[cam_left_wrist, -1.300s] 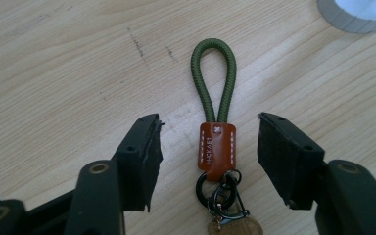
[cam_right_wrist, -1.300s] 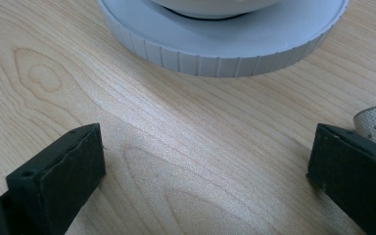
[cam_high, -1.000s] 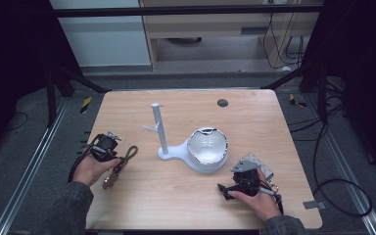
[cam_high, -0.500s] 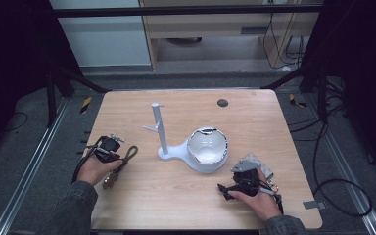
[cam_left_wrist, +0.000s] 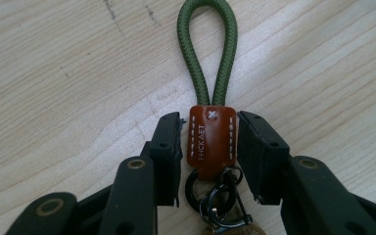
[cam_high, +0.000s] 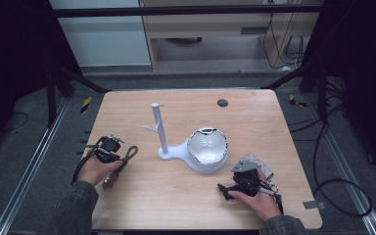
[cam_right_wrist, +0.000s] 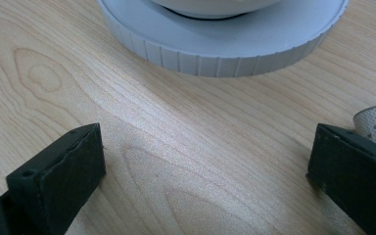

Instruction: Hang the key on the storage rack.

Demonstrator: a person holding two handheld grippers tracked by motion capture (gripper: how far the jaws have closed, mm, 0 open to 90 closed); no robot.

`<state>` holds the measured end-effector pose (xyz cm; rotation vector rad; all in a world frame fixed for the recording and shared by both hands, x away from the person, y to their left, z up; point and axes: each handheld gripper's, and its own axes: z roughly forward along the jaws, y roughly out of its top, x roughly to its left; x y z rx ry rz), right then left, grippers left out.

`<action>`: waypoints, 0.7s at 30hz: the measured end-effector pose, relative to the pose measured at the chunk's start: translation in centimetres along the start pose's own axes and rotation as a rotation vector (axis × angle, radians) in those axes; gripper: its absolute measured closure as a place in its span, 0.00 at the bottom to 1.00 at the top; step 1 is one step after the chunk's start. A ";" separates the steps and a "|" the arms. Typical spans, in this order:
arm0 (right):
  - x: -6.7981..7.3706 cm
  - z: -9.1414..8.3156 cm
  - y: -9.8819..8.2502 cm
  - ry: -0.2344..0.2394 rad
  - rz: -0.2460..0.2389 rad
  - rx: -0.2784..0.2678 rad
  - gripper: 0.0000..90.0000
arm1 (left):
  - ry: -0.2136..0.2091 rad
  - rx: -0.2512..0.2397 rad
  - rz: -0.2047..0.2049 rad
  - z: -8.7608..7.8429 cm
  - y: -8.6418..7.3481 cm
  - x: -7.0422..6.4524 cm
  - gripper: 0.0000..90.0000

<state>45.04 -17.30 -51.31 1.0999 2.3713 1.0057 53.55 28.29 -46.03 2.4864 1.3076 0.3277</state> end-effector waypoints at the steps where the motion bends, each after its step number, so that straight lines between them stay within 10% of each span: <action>1: 0.0 0.0 0.0 0.000 0.000 0.000 0.01 | -0.002 0.004 -0.002 0.1 0.0 0.0 0.68; 13: 0.0 0.0 0.0 0.000 0.001 0.000 0.01 | 0.013 0.022 0.022 0.2 0.1 -0.4 0.73; 21: 0.0 0.0 0.0 0.000 0.001 0.000 0.01 | 0.031 -0.089 0.021 -2.2 -0.7 -0.7 0.74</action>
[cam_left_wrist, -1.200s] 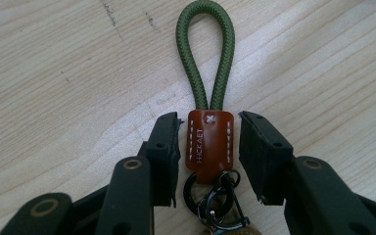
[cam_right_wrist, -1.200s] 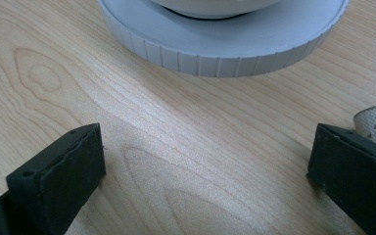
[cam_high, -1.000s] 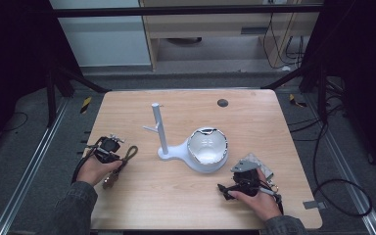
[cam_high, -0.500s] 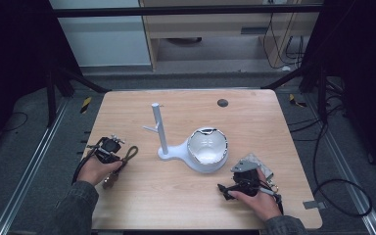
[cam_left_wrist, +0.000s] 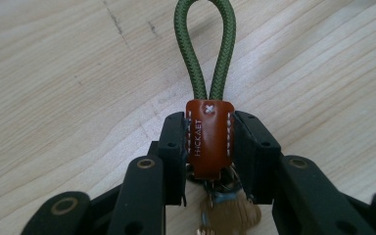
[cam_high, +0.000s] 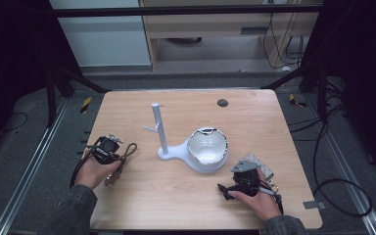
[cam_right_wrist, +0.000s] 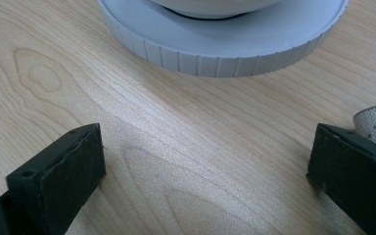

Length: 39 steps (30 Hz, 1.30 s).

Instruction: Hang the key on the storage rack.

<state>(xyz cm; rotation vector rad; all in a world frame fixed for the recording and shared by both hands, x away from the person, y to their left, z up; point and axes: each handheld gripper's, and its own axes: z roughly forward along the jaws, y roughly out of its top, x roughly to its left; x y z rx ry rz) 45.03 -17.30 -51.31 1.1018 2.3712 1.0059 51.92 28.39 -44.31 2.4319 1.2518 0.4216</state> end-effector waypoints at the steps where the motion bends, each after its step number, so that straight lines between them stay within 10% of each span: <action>1: 0.0 0.0 0.0 0.001 -0.001 -0.001 0.01 | 0.002 -0.021 0.000 -0.4 -0.2 0.0 0.74; 16: 0.0 -0.1 0.0 -0.001 0.001 0.004 0.01 | 0.014 -0.448 -0.002 -7.0 -2.5 -2.0 0.74; 24: 0.0 -0.1 0.0 -0.001 0.001 0.004 0.01 | -0.025 -0.568 0.009 -8.3 -2.5 -4.3 0.74; 39: 0.0 -0.1 -0.1 -0.003 0.003 0.003 0.01 | -0.043 -0.640 0.013 -9.9 -3.0 -5.8 0.74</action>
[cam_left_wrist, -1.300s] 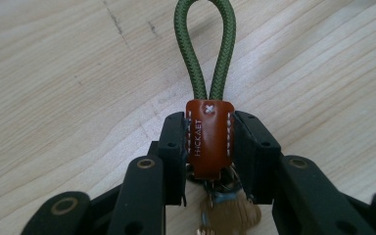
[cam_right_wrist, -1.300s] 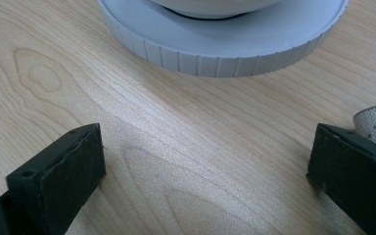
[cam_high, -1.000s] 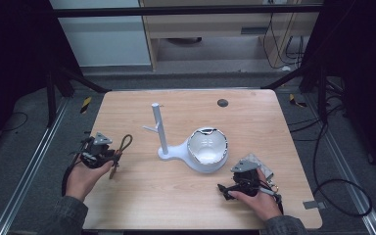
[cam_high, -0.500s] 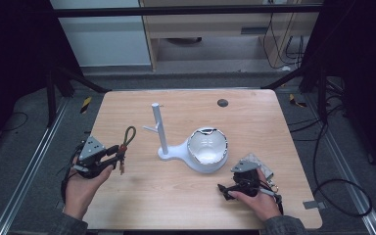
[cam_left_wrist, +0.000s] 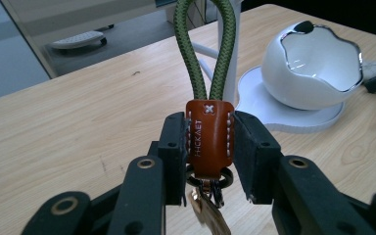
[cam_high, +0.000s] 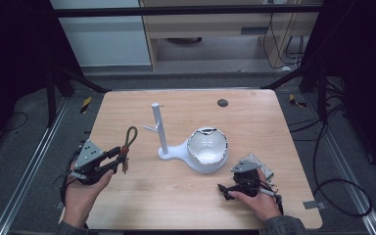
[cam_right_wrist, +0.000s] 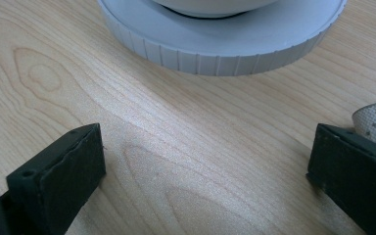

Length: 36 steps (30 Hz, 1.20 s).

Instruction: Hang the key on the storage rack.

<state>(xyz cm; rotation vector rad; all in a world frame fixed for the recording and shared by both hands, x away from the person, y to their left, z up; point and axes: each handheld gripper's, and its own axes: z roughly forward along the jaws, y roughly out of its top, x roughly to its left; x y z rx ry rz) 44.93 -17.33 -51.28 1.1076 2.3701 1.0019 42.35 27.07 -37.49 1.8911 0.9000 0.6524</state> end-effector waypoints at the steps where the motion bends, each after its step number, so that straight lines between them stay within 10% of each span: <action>1: 0.0 0.0 0.0 -0.002 -0.002 -0.001 0.01 | 0.000 -0.003 0.001 0.0 0.1 -0.1 0.74; 18: 0.0 0.0 -0.1 -0.001 0.004 -0.003 0.01 | -0.058 -0.046 0.031 2.0 2.6 -3.0 0.74; 36: 0.0 -0.2 -0.2 0.000 0.001 -0.001 0.01 | -0.048 0.015 -0.002 6.4 2.5 -3.3 0.73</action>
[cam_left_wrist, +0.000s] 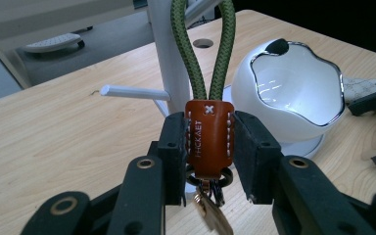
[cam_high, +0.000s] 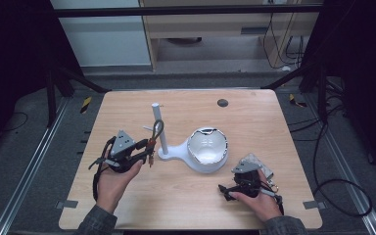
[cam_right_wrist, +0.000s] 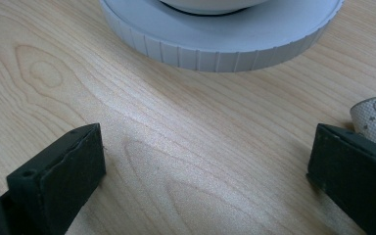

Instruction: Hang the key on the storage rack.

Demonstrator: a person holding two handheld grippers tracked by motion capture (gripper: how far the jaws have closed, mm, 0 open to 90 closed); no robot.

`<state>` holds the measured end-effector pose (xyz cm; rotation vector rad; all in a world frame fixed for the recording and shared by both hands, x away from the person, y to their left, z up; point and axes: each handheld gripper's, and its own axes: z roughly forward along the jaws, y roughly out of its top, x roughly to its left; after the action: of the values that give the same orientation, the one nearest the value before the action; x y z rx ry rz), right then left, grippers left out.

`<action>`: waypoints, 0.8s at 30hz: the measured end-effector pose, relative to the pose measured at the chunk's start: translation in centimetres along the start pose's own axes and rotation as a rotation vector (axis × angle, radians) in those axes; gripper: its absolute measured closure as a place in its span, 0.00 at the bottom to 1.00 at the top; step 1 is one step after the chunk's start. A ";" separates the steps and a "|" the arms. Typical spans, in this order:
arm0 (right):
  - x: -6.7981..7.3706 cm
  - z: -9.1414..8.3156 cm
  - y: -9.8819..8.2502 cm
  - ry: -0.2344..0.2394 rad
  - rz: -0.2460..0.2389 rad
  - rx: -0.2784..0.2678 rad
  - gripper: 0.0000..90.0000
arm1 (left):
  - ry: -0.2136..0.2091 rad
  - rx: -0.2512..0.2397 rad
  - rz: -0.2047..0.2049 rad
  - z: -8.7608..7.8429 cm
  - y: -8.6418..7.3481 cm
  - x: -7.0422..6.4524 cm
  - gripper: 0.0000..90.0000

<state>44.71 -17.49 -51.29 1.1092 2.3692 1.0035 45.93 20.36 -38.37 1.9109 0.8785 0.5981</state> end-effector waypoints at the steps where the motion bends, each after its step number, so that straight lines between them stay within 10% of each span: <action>1: 0.0 0.0 0.0 0.000 0.000 -0.002 0.01 | 0.001 0.001 -0.005 0.2 -0.1 0.0 0.73; 24: 0.0 -0.1 -0.1 -0.001 -0.001 0.000 0.01 | 0.005 0.025 -0.028 2.5 -0.7 0.2 0.68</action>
<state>44.67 -17.55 -51.29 1.1086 2.3683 1.0023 47.57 19.42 -40.17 1.9171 0.9182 0.5776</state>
